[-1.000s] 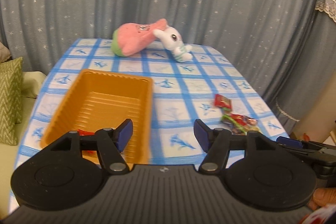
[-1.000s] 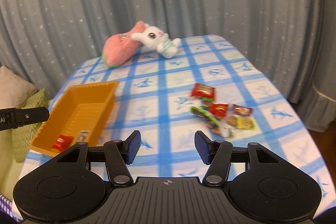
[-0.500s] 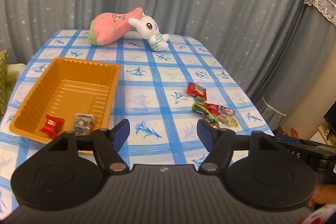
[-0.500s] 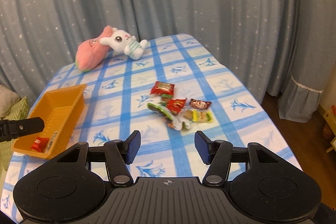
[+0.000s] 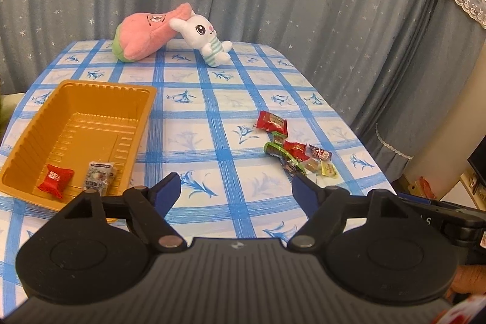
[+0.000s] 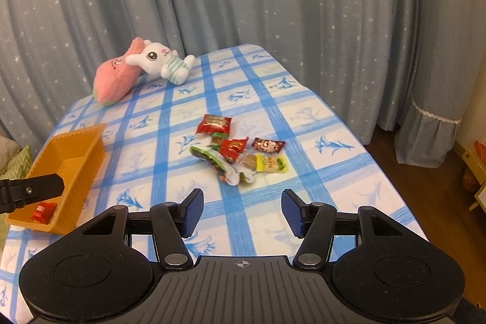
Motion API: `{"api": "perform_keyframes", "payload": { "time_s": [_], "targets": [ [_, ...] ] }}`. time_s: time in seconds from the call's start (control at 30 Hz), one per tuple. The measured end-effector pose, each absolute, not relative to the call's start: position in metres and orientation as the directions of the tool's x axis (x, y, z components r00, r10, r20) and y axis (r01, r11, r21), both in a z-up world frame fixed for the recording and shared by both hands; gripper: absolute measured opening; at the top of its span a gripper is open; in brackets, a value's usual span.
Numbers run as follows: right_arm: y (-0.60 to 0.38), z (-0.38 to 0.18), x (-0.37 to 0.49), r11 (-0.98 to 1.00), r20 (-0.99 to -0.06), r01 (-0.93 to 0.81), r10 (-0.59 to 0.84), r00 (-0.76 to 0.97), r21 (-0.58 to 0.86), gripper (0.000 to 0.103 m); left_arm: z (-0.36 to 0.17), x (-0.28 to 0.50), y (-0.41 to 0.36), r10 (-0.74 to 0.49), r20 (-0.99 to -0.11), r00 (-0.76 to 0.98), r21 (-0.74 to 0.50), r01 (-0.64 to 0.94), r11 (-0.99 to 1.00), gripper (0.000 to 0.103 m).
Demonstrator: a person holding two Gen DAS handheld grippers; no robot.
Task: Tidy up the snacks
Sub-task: 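Move both open grippers back toward the remaining snack pile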
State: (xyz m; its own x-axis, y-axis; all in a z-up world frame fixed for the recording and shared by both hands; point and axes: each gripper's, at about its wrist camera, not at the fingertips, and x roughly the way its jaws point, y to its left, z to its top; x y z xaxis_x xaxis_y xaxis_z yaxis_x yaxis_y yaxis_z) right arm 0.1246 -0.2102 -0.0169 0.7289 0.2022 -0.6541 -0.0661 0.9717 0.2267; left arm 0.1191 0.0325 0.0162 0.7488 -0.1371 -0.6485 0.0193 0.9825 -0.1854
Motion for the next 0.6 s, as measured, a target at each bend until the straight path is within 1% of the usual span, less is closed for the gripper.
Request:
{"api": "perform_keyframes", "payload": {
  "time_s": [0.6],
  "targets": [
    [-0.239, -0.06, 0.169, 0.978, -0.676, -0.06, 0.181, 0.714, 0.198, 0.057, -0.024, 0.168, 0.005, -0.153, -0.693, 0.704, -0.185, 0.032, 0.982, 0.079]
  ]
}}
